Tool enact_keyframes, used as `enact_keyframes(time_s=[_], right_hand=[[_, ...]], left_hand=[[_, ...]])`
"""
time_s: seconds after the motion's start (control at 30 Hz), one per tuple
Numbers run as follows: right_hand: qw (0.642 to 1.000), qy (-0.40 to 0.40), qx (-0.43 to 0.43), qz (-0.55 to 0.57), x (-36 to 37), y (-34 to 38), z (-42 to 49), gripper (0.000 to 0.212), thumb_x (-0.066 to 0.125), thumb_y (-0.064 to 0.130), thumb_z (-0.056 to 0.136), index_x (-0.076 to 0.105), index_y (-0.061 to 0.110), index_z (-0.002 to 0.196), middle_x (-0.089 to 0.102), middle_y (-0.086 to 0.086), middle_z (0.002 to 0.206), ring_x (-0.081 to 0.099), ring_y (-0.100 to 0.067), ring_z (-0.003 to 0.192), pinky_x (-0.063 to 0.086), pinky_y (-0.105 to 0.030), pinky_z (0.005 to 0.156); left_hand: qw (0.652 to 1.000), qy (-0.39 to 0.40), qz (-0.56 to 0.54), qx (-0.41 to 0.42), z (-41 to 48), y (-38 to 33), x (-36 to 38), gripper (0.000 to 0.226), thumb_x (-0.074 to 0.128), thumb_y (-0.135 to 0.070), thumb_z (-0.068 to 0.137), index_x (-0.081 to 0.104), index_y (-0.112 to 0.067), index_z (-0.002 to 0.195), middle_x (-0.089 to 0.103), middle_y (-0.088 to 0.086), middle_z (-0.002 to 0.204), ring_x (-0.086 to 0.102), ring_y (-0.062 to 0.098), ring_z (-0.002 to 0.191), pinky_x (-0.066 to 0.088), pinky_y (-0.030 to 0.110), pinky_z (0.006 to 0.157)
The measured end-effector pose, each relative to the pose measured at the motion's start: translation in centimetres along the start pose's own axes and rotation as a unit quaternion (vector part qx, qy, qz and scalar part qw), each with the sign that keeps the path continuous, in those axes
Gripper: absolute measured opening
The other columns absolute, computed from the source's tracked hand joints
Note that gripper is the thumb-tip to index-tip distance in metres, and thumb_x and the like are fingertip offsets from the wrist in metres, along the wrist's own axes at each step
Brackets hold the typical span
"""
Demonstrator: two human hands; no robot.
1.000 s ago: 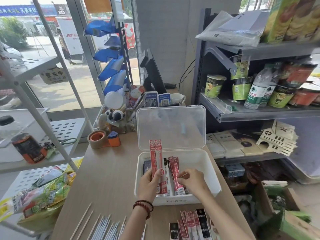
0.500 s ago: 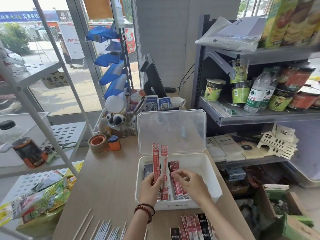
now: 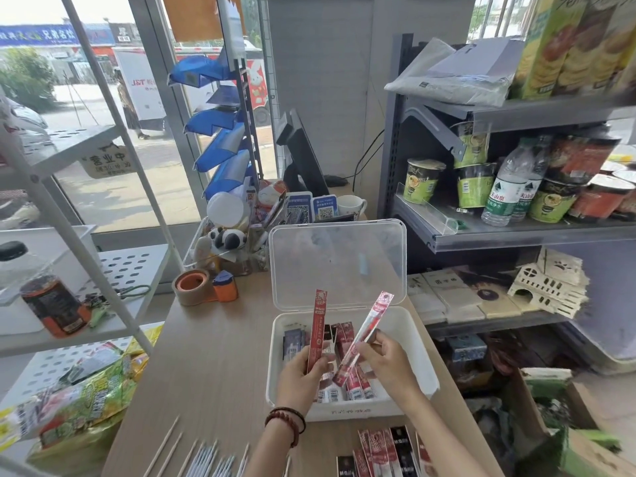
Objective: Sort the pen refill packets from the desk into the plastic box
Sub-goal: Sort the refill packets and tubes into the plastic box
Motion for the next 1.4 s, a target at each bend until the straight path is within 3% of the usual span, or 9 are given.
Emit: enact_keyframes(time_s=[0.1, 0.23, 0.43, 0.7, 0.87, 1.03, 1.17, 1.3, 1.4], right_hand=[[1.000, -0.013, 0.009, -0.005, -0.1, -0.4, 0.3, 0.018, 0.059, 0.025, 0.091, 0.055, 0.007, 0.088, 0.075, 0.005, 0.089, 0.071, -0.021, 0.083, 0.057, -0.054, 0.076], [0.997, -0.035, -0.002, -0.067, 0.0, -0.8, 0.4, 0.022, 0.069, 0.045, 0.082, 0.060, 0.024, 0.083, 0.070, 0.006, 0.082, 0.067, -0.010, 0.079, 0.058, -0.042, 0.078], [0.986, -0.009, 0.015, -0.166, 0.6, -2.2, 1.2, 0.010, 0.072, 0.035, 0.083, 0.063, 0.034, 0.088, 0.070, 0.014, 0.090, 0.068, -0.001, 0.077, 0.059, -0.033, 0.077], [0.959, 0.014, 0.007, -0.284, 1.1, -2.7, 1.5, 0.026, 0.064, 0.029, 0.091, 0.056, 0.046, 0.109, 0.064, 0.018, 0.098, 0.065, 0.002, 0.078, 0.060, -0.029, 0.072], [0.933, 0.021, -0.011, -0.359, 1.4, -2.5, 1.6, 0.042, 0.060, 0.034, 0.093, 0.044, 0.052, 0.128, 0.061, 0.020, 0.100, 0.060, 0.000, 0.088, 0.054, -0.025, 0.071], [0.920, 0.014, -0.001, -0.391, 1.5, -2.7, 1.6, 0.040, 0.064, 0.039, 0.090, 0.055, 0.047, 0.128, 0.061, 0.018, 0.112, 0.055, -0.002, 0.100, 0.053, -0.023, 0.073], [0.950, 0.005, -0.014, -0.311, 1.2, -1.7, 1.3, 0.028, 0.057, 0.050, 0.091, 0.060, 0.043, 0.118, 0.058, 0.018, 0.113, 0.057, 0.003, 0.088, 0.043, -0.015, 0.063], [0.994, 0.029, -0.036, -0.094, 0.8, -0.6, 0.9, 0.037, 0.055, 0.061, 0.083, 0.066, 0.034, 0.106, 0.070, 0.016, 0.100, 0.065, -0.002, 0.093, 0.054, -0.025, 0.083], [0.997, 0.039, -0.047, -0.048, 0.8, -0.2, 1.2, 0.031, 0.064, 0.052, 0.085, 0.069, 0.027, 0.103, 0.073, 0.007, 0.095, 0.069, -0.008, 0.088, 0.057, -0.033, 0.084]], left_hand=[[1.000, -0.004, -0.021, -0.008, 0.0, -0.1, 0.0, 0.015, 0.053, -0.008, 0.093, 0.064, -0.018, 0.094, 0.071, 0.001, 0.094, 0.066, 0.013, 0.084, 0.054, 0.021, 0.069], [0.999, -0.017, -0.033, -0.015, 0.1, -0.2, -0.2, 0.016, 0.048, -0.016, 0.097, 0.064, -0.018, 0.096, 0.069, 0.002, 0.094, 0.064, 0.010, 0.082, 0.053, 0.023, 0.067], [0.999, -0.024, -0.046, -0.012, 0.1, -0.4, -0.3, 0.023, 0.042, -0.012, 0.099, 0.063, -0.017, 0.106, 0.064, 0.002, 0.094, 0.060, 0.012, 0.081, 0.054, 0.023, 0.067], [0.999, -0.027, -0.031, 0.018, -0.1, -0.4, -0.3, 0.018, 0.049, -0.013, 0.096, 0.065, -0.019, 0.092, 0.055, 0.000, 0.075, 0.057, 0.013, 0.074, 0.058, 0.029, 0.075], [0.995, -0.066, 0.019, 0.070, -0.5, -0.4, -0.3, 0.010, 0.061, -0.023, 0.089, 0.066, -0.021, 0.098, 0.071, -0.004, 0.087, 0.068, 0.010, 0.080, 0.052, 0.015, 0.066], [0.996, -0.075, 0.012, 0.049, -0.3, -0.6, -0.1, 0.012, 0.065, -0.020, 0.086, 0.065, -0.018, 0.098, 0.072, -0.001, 0.088, 0.069, 0.013, 0.083, 0.053, 0.015, 0.066], [0.998, -0.065, 0.009, 0.022, -0.2, -0.8, 0.0, 0.015, 0.067, -0.020, 0.085, 0.065, -0.017, 0.099, 0.072, -0.001, 0.090, 0.069, 0.012, 0.084, 0.053, 0.017, 0.069], [0.998, -0.028, 0.053, 0.024, 0.0, -1.8, 0.6, 0.013, 0.067, -0.021, 0.085, 0.060, -0.022, 0.095, 0.070, -0.003, 0.088, 0.068, 0.010, 0.078, 0.049, 0.013, 0.059], [0.992, 0.011, 0.115, 0.046, 0.2, -2.7, 1.2, 0.010, 0.065, -0.024, 0.086, 0.060, -0.020, 0.095, 0.070, -0.005, 0.088, 0.066, 0.004, 0.074, 0.047, 0.010, 0.056]])
Point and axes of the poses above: each hand's wrist, its own z-axis towards the middle knuckle, its own x-axis out of the palm, y = z × x, the point moved 4 cm from there along z, towards the middle knuckle
